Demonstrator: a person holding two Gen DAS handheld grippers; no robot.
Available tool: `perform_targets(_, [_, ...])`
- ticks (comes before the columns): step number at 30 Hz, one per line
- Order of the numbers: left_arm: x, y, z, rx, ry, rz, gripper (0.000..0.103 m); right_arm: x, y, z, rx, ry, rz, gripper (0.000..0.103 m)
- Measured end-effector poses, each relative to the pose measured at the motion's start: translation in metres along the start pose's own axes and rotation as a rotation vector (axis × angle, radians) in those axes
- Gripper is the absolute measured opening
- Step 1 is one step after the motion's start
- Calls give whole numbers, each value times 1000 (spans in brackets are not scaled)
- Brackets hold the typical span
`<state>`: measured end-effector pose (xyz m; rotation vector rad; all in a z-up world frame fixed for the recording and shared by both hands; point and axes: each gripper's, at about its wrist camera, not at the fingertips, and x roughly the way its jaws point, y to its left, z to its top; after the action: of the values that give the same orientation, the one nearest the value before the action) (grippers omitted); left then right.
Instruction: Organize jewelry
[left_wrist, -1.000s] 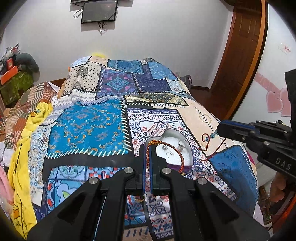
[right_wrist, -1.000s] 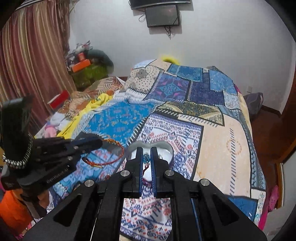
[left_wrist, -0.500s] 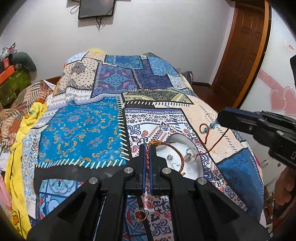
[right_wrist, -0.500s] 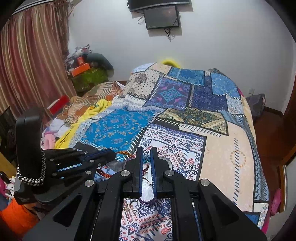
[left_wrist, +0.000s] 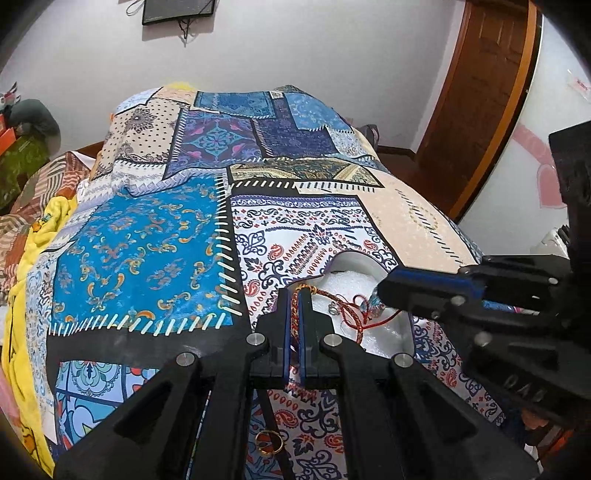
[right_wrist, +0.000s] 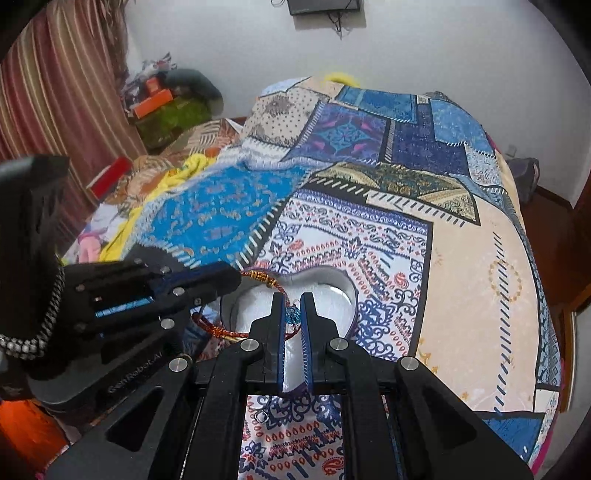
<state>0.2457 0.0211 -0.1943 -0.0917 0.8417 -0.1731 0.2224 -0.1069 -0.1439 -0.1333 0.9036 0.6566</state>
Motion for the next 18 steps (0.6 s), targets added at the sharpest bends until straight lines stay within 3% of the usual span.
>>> perform_targets(13, [-15,-7,-3,33,2,21,3,-1,4,-7,-32,35,-30,7])
perform_targets(18, [-30,-5,-4,35,-10,34,7,-10,4,-7,-26,33,-34,15])
